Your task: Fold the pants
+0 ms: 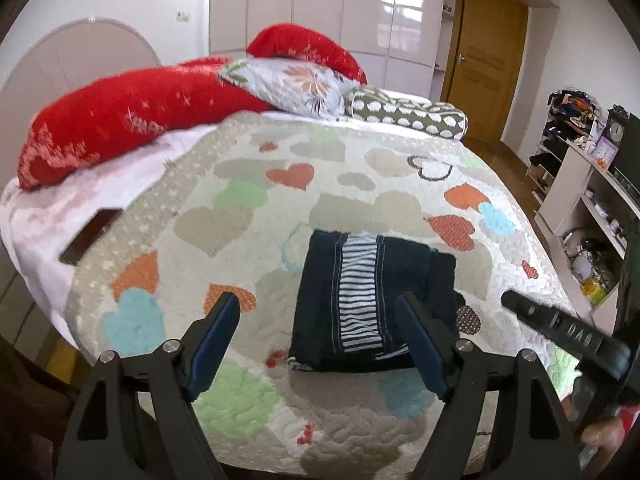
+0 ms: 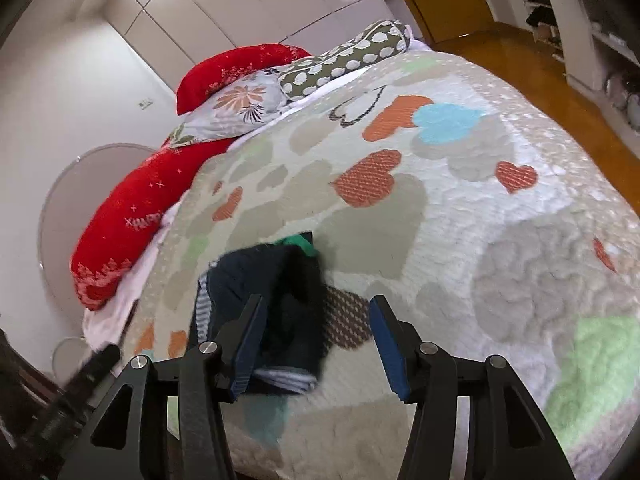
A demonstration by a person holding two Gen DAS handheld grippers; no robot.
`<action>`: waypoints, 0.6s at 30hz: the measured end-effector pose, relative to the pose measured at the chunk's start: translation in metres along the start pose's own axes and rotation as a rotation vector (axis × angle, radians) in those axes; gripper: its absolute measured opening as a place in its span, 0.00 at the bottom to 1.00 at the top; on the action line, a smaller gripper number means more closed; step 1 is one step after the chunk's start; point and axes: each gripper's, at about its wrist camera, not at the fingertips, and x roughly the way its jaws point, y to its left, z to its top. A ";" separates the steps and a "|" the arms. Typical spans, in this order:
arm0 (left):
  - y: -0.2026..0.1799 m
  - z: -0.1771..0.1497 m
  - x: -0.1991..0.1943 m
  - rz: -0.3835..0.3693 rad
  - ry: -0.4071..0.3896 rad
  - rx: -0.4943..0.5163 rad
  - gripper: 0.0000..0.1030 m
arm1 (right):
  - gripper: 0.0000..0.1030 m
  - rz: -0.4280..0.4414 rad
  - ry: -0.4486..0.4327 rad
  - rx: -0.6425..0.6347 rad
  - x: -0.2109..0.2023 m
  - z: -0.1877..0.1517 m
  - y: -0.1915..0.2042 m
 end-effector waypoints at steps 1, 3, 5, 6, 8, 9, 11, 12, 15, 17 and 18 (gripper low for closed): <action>-0.003 0.001 -0.004 0.007 -0.009 0.014 0.78 | 0.56 -0.008 0.002 -0.007 -0.002 -0.004 0.002; -0.007 0.002 -0.009 0.018 -0.017 0.039 0.78 | 0.58 -0.022 0.004 -0.029 -0.004 -0.009 0.007; -0.012 0.002 -0.014 0.028 -0.025 0.062 0.78 | 0.61 -0.039 0.006 -0.062 -0.005 -0.017 0.013; -0.013 0.002 -0.015 0.032 -0.028 0.070 0.78 | 0.61 -0.042 0.009 -0.073 -0.004 -0.019 0.015; -0.017 0.002 -0.018 0.044 -0.033 0.085 0.78 | 0.61 -0.045 0.023 -0.096 -0.001 -0.023 0.020; -0.018 0.002 -0.019 0.046 -0.034 0.089 0.78 | 0.61 -0.045 0.026 -0.100 -0.001 -0.024 0.020; -0.020 0.001 -0.020 0.049 -0.032 0.090 0.78 | 0.61 -0.050 0.026 -0.103 -0.001 -0.024 0.020; -0.021 0.001 -0.020 0.050 -0.029 0.091 0.78 | 0.61 -0.052 0.024 -0.103 -0.002 -0.025 0.020; -0.023 0.001 -0.020 0.052 -0.021 0.095 0.78 | 0.62 -0.058 0.019 -0.093 -0.006 -0.025 0.017; -0.024 0.001 -0.020 0.052 -0.017 0.100 0.78 | 0.62 -0.059 0.022 -0.085 -0.006 -0.026 0.014; -0.024 0.001 -0.020 0.053 -0.016 0.103 0.78 | 0.62 -0.061 0.024 -0.081 -0.006 -0.026 0.013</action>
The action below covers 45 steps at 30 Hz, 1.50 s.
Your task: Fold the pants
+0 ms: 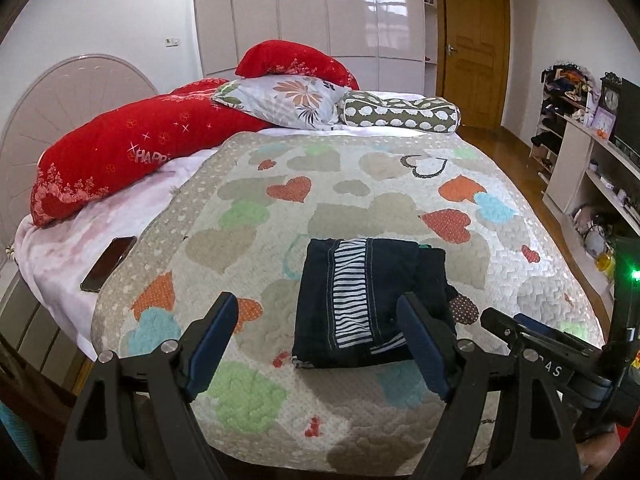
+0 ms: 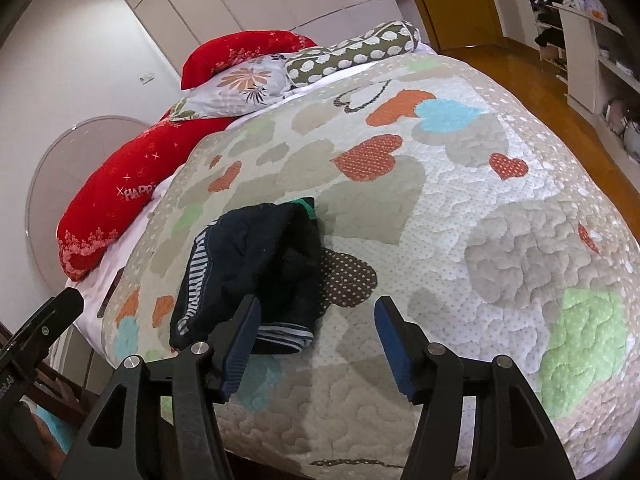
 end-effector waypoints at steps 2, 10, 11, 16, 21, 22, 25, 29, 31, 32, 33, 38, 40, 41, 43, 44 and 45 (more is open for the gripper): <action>-0.001 0.000 0.000 0.001 0.002 0.002 0.78 | 0.62 -0.004 0.006 0.006 0.001 -0.001 -0.002; 0.001 -0.002 0.007 -0.007 0.030 0.002 0.78 | 0.63 -0.009 0.022 0.010 0.005 -0.003 -0.003; 0.001 -0.002 0.008 -0.008 0.032 0.001 0.78 | 0.63 -0.009 0.022 0.009 0.005 -0.004 -0.003; 0.003 -0.003 0.013 -0.012 0.049 -0.002 0.78 | 0.64 -0.009 0.028 -0.001 0.008 -0.005 0.000; 0.007 -0.005 0.017 -0.018 0.066 -0.013 0.78 | 0.64 -0.013 0.034 -0.011 0.009 -0.007 0.004; 0.007 -0.005 0.018 -0.021 0.069 -0.015 0.78 | 0.64 -0.014 0.036 -0.014 0.010 -0.007 0.004; 0.011 -0.006 0.021 -0.030 0.078 -0.026 0.78 | 0.66 -0.015 0.037 -0.023 0.011 -0.008 0.007; 0.027 -0.005 0.036 -0.104 0.118 -0.079 0.79 | 0.67 0.019 0.034 -0.031 0.011 -0.008 0.010; 0.046 -0.004 0.050 -0.147 0.127 -0.149 0.79 | 0.72 0.057 0.023 -0.023 0.011 -0.005 0.010; 0.053 -0.004 0.057 -0.151 0.129 -0.176 0.79 | 0.74 0.069 0.016 -0.022 0.011 -0.002 0.010; 0.062 -0.003 0.066 -0.153 0.138 -0.200 0.79 | 0.78 0.077 0.006 -0.023 0.012 0.002 0.009; 0.105 -0.005 0.128 -0.241 0.269 -0.345 0.79 | 0.85 0.127 0.019 -0.002 0.039 0.031 0.004; 0.112 -0.006 0.148 -0.307 0.301 -0.401 0.79 | 0.85 0.130 0.062 -0.001 0.057 0.042 0.004; 0.112 -0.005 0.155 -0.331 0.311 -0.414 0.78 | 0.85 0.132 0.072 0.007 0.063 0.044 0.002; 0.107 -0.005 0.170 -0.385 0.334 -0.423 0.79 | 0.85 0.150 0.098 0.045 0.077 0.052 -0.003; 0.103 -0.004 0.176 -0.403 0.343 -0.421 0.79 | 0.85 0.159 0.107 0.060 0.082 0.054 -0.005; 0.098 -0.004 0.181 -0.427 0.351 -0.415 0.79 | 0.85 0.170 0.121 0.083 0.090 0.058 -0.009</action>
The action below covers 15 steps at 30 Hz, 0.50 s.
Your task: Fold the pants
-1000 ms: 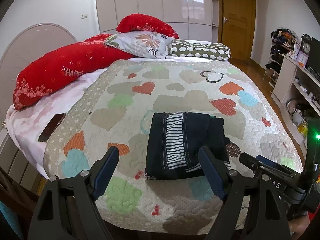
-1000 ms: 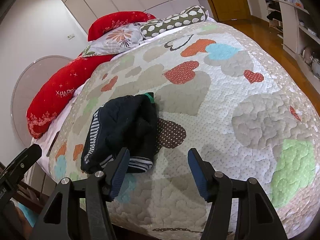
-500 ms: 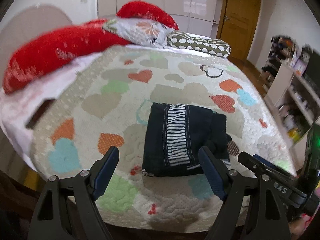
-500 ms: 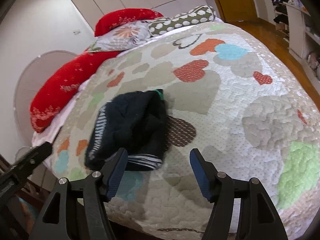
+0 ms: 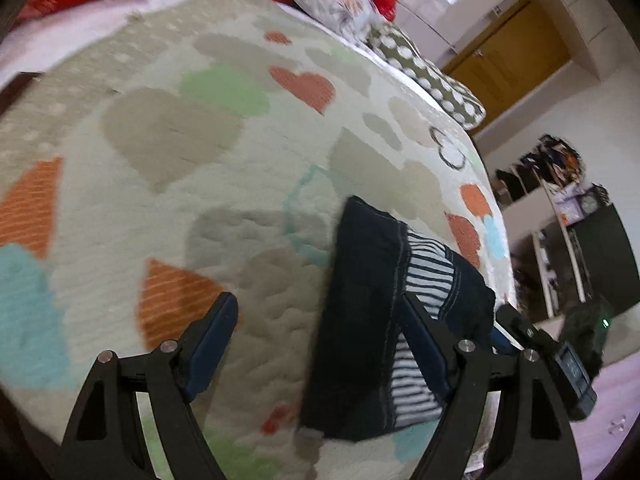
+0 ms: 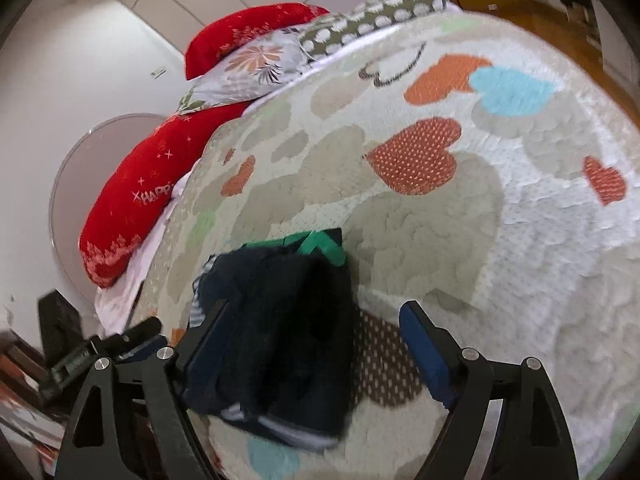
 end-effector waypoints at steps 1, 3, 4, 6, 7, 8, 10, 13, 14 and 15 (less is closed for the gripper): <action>-0.003 0.000 0.010 -0.025 0.023 0.018 0.79 | 0.85 0.005 0.007 0.012 0.004 0.002 -0.002; -0.009 0.001 0.026 -0.047 0.046 0.052 0.79 | 0.85 0.026 0.034 0.043 0.018 0.008 -0.007; -0.012 0.001 0.031 -0.045 0.044 0.068 0.82 | 0.85 0.032 0.045 0.048 0.023 0.009 -0.008; -0.020 0.000 0.039 -0.032 0.025 0.116 0.86 | 0.87 0.036 0.049 0.045 0.032 0.010 -0.006; -0.027 -0.003 0.040 -0.024 0.020 0.145 0.86 | 0.86 0.037 0.047 0.029 0.034 0.010 -0.003; -0.031 -0.004 0.041 -0.032 0.023 0.164 0.81 | 0.84 0.037 0.051 0.009 0.036 0.010 0.000; -0.040 -0.007 0.041 -0.077 0.050 0.191 0.46 | 0.51 0.083 0.086 -0.001 0.041 0.009 0.006; -0.051 -0.005 0.036 -0.086 0.051 0.197 0.33 | 0.40 0.099 0.100 0.012 0.041 0.011 0.008; -0.054 -0.004 0.034 -0.085 0.042 0.195 0.32 | 0.39 0.109 0.101 0.018 0.039 0.011 0.008; -0.058 -0.001 0.031 -0.086 0.029 0.190 0.32 | 0.37 0.127 0.099 0.026 0.036 0.013 0.008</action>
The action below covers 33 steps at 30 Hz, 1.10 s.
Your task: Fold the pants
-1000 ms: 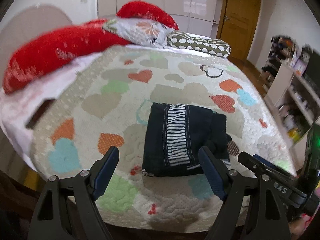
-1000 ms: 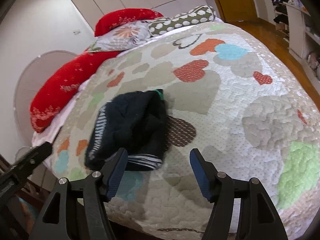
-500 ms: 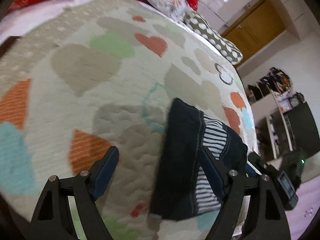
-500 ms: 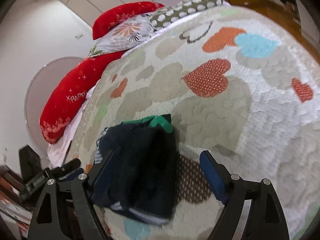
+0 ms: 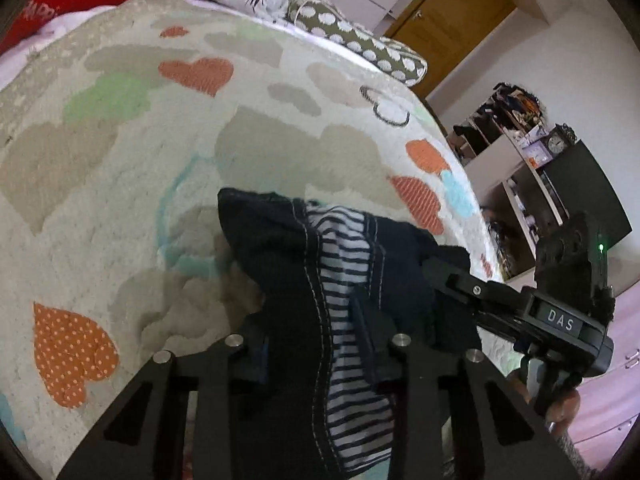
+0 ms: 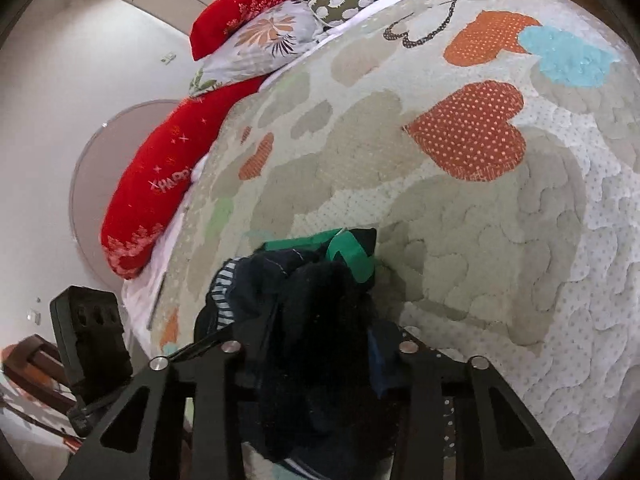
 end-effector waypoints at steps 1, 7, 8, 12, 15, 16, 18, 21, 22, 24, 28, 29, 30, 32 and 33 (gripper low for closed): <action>-0.003 0.004 -0.001 0.001 -0.012 -0.001 0.32 | 0.36 0.012 -0.003 0.003 -0.003 0.002 0.000; -0.023 0.043 0.018 0.044 -0.040 0.048 0.32 | 0.36 0.024 -0.071 -0.050 -0.020 0.030 0.014; -0.027 0.052 0.025 0.061 -0.042 0.060 0.32 | 0.36 0.010 -0.083 -0.059 -0.021 0.040 0.014; -0.033 0.087 0.050 0.100 -0.039 0.078 0.32 | 0.36 -0.040 -0.101 -0.072 -0.011 0.075 0.008; -0.036 0.102 0.062 0.119 -0.036 0.088 0.32 | 0.36 -0.051 -0.102 -0.046 -0.001 0.093 -0.003; -0.037 0.105 0.064 0.125 -0.035 0.093 0.32 | 0.36 -0.049 -0.100 -0.037 0.002 0.096 -0.005; -0.037 0.107 0.065 0.134 -0.027 0.097 0.32 | 0.36 -0.039 -0.095 -0.019 0.007 0.103 -0.009; -0.036 0.105 0.062 0.138 -0.025 0.087 0.32 | 0.36 -0.024 -0.090 -0.019 0.009 0.107 -0.010; -0.037 0.104 0.061 0.136 -0.024 0.082 0.32 | 0.36 -0.019 -0.089 -0.018 0.009 0.107 -0.011; -0.038 0.103 0.060 0.140 -0.028 0.086 0.32 | 0.36 -0.006 -0.089 -0.011 0.009 0.106 -0.012; -0.040 0.105 0.059 0.157 -0.034 0.097 0.32 | 0.36 0.008 -0.093 -0.013 0.009 0.107 -0.009; -0.039 0.106 0.059 0.158 -0.032 0.091 0.32 | 0.36 0.005 -0.093 -0.015 0.010 0.107 -0.008; -0.038 0.106 0.059 0.163 -0.031 0.086 0.32 | 0.36 0.006 -0.092 -0.012 0.010 0.108 -0.008; -0.040 0.106 0.057 0.174 -0.037 0.090 0.32 | 0.36 0.014 -0.091 -0.008 0.011 0.109 -0.007; -0.042 0.106 0.057 0.187 -0.040 0.098 0.32 | 0.36 0.015 -0.093 -0.013 0.010 0.109 -0.005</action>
